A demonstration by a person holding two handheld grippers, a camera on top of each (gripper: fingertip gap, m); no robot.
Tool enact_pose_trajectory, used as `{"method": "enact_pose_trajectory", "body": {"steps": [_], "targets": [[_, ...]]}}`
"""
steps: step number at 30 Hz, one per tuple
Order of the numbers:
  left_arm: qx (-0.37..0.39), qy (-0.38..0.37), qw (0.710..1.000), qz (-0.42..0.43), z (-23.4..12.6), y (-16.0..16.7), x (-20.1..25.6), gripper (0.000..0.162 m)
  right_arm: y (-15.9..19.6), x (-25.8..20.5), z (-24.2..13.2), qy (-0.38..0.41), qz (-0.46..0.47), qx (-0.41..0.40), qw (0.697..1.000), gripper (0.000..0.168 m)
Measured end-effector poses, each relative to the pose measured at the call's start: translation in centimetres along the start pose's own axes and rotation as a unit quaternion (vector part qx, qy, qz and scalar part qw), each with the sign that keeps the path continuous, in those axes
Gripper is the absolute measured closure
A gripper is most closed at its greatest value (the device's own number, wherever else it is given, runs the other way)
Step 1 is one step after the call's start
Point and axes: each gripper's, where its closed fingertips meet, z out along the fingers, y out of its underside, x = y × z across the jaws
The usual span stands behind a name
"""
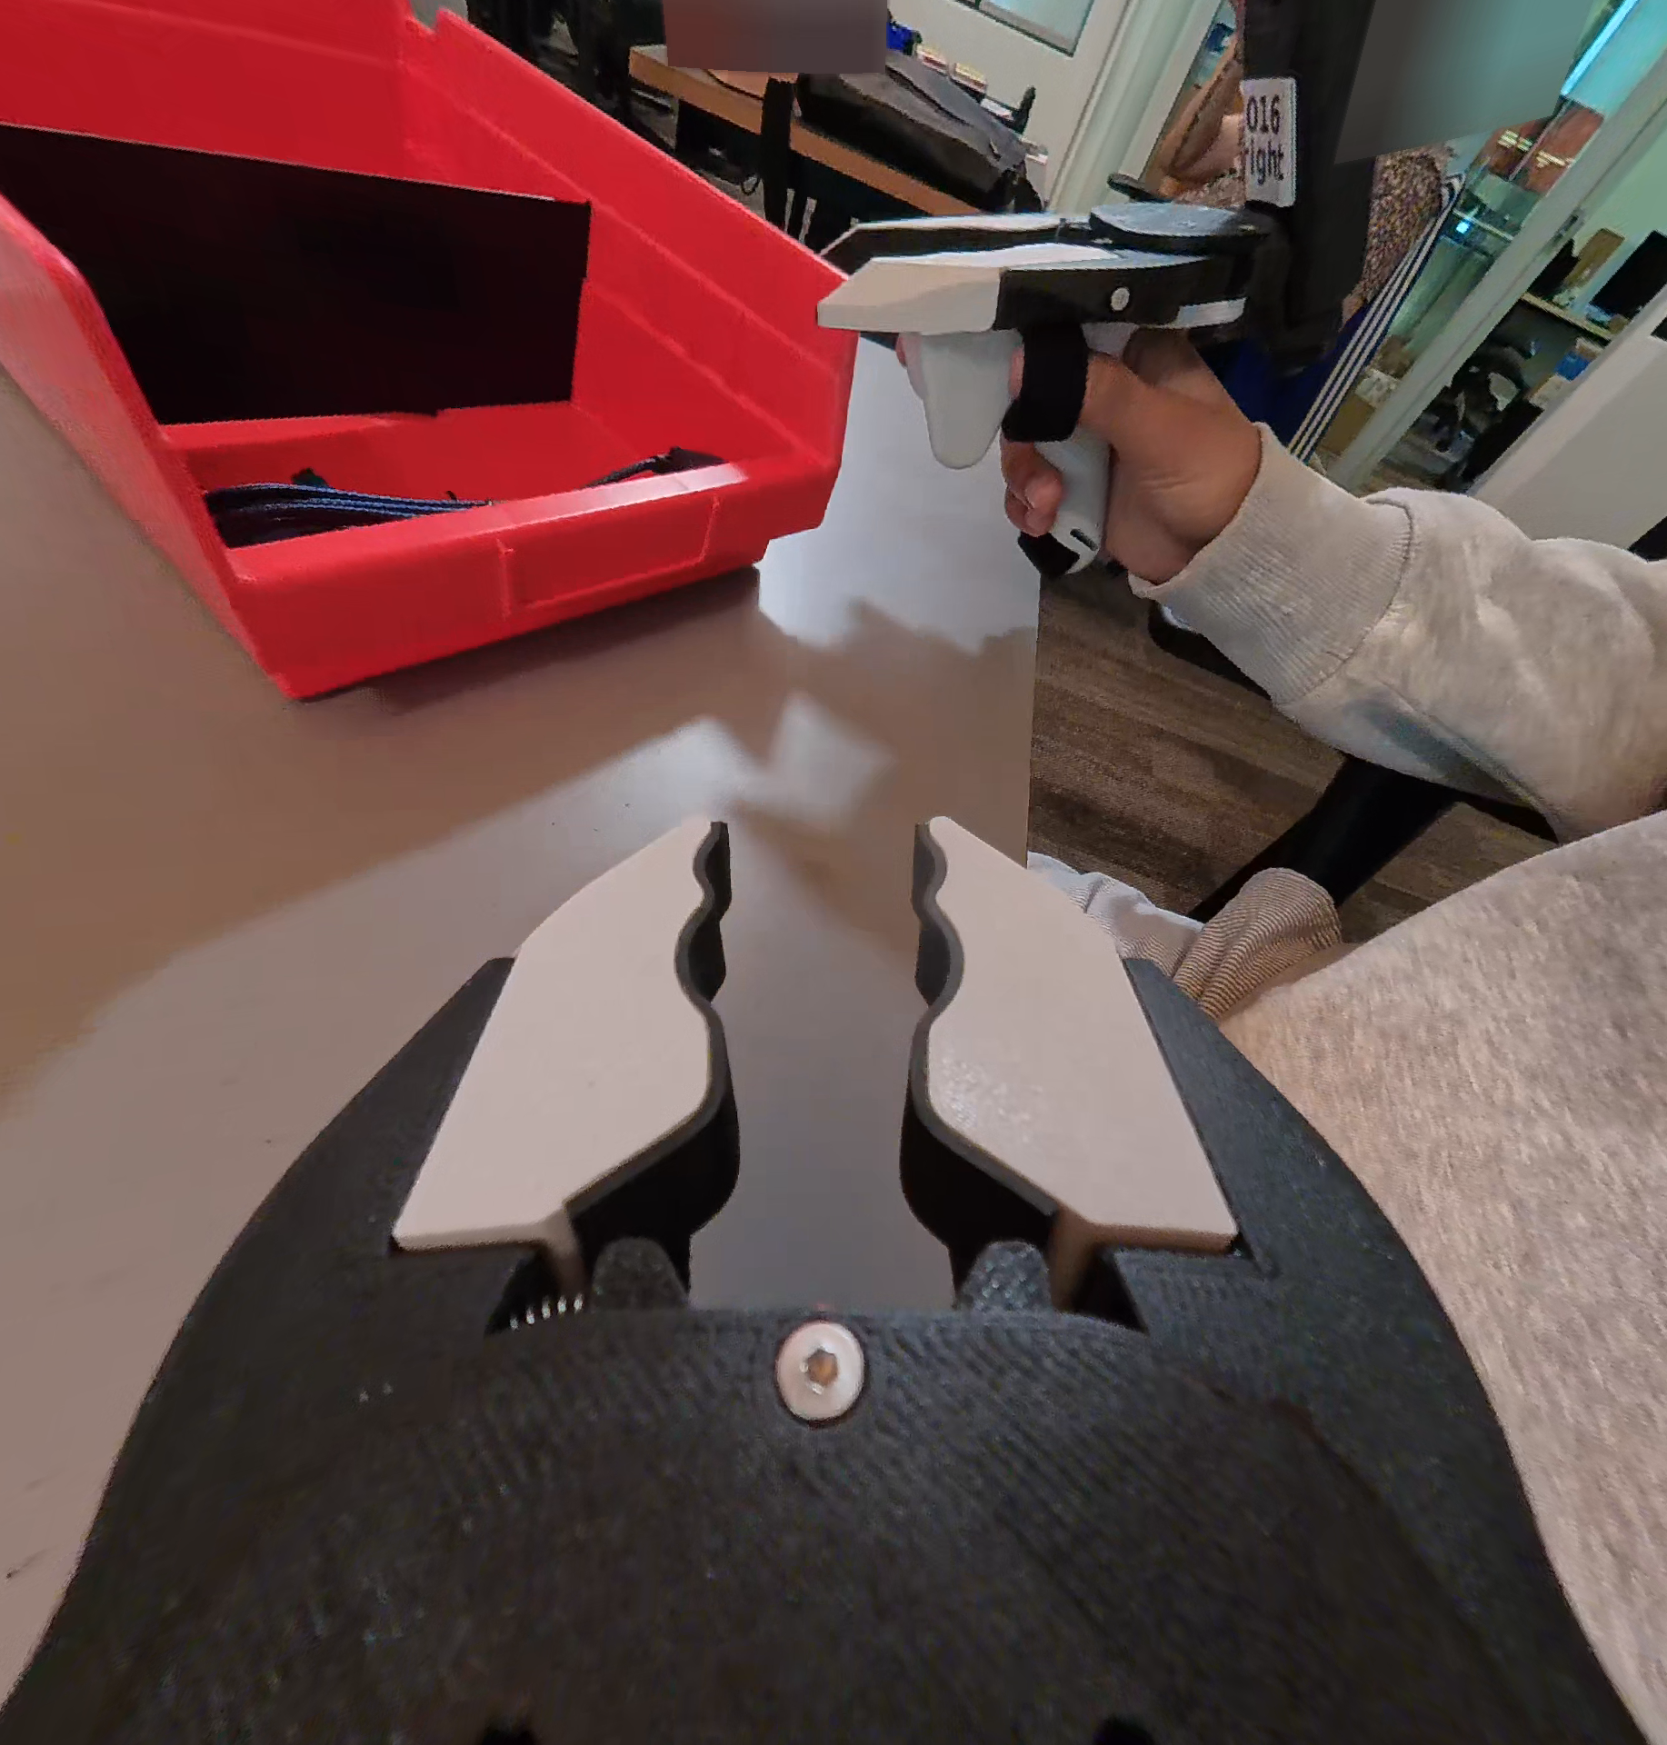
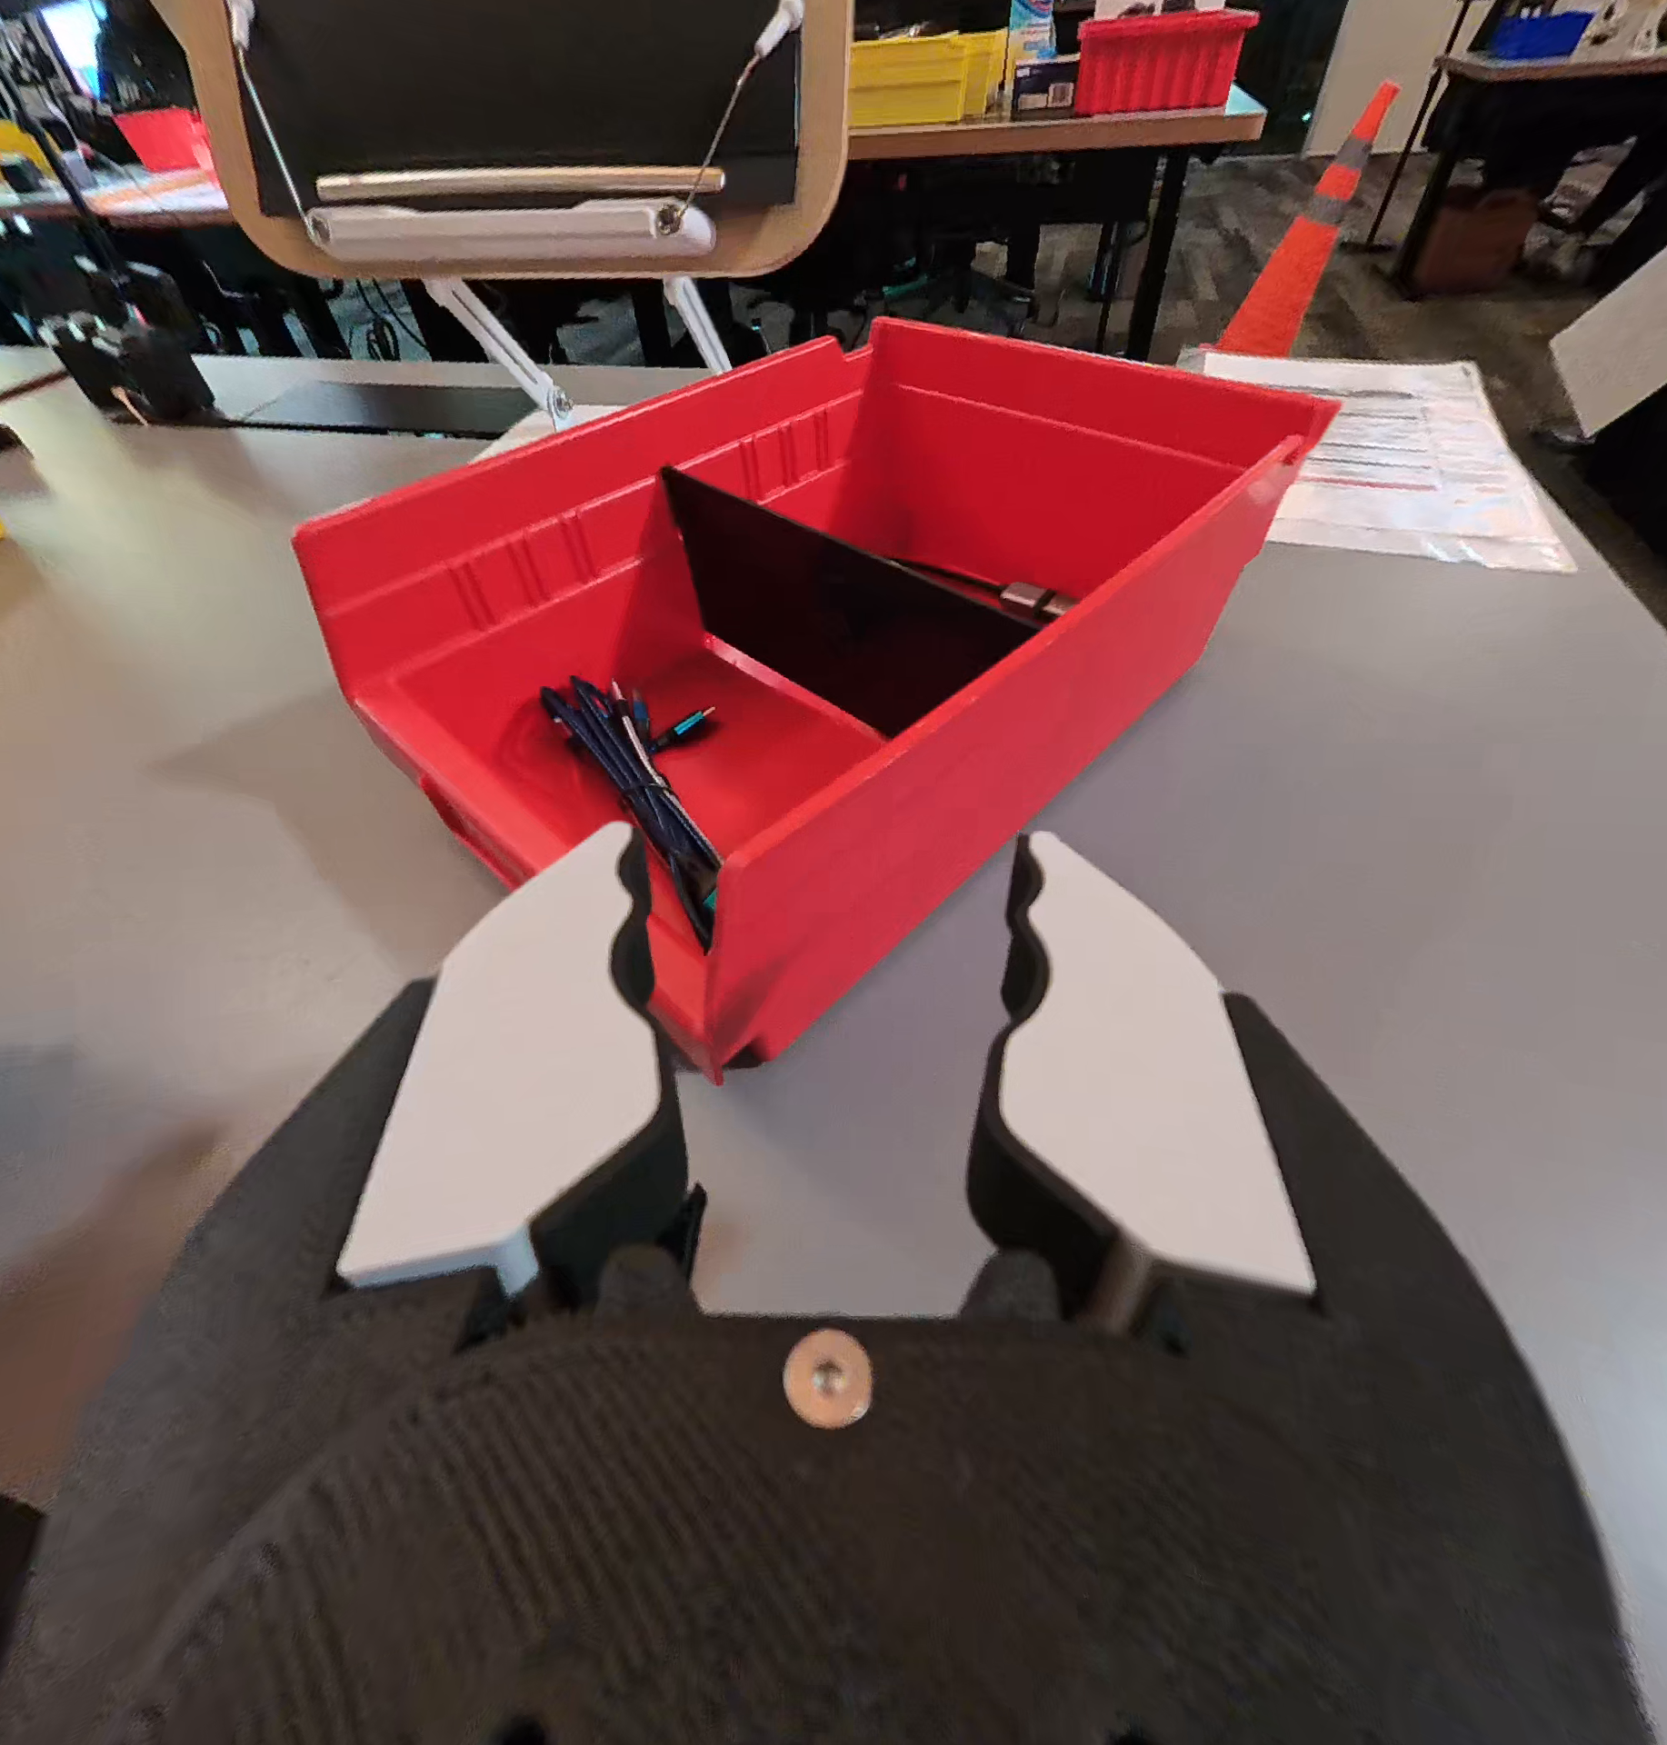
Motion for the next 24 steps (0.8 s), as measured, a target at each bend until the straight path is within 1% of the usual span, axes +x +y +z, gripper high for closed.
{"method": "enact_pose_trajectory", "body": {"steps": [3,6,7,8,9,12,13,20,24], "targets": [[-0.003,0.0,1.0,-0.002,0.1,0.2,0.0,0.126,0.4,-0.3,0.8,0.003,-0.044,-0.016,0.999,0.095],[-0.006,0.002,1.0,-0.003,0.2,0.3,0.0,0.127,1.2,0.3,1.8,0.029,-0.114,-0.052,0.992,0.107],[-0.007,0.002,1.0,-0.003,0.3,0.3,0.0,0.127,1.4,0.7,2.0,0.037,-0.132,-0.061,0.989,0.104],[-0.009,0.001,1.0,-0.001,0.3,0.4,0.0,0.127,1.4,0.9,2.0,0.036,-0.141,-0.062,0.987,0.108],[-0.01,0.001,1.0,0.0,0.3,0.4,0.0,0.127,1.4,1.1,2.0,0.035,-0.141,-0.062,0.987,0.116],[-0.01,0.001,1.0,0.001,0.3,0.4,0.0,0.127,1.7,2.5,1.8,0.039,-0.123,-0.072,0.989,0.148],[-0.009,0.001,1.0,0.001,0.3,0.4,0.0,0.128,1.8,3.2,1.8,0.042,-0.113,-0.074,0.99,0.153],[-0.012,0.0,1.0,0.011,0.3,0.4,0.3,0.129,2.0,8.2,0.7,0.054,-0.021,-0.073,0.996,0.163],[-0.016,0.0,1.0,0.019,0.3,0.4,0.4,0.129,2.1,10.8,-0.5,0.082,-0.022,-0.078,0.993,0.164]]}}
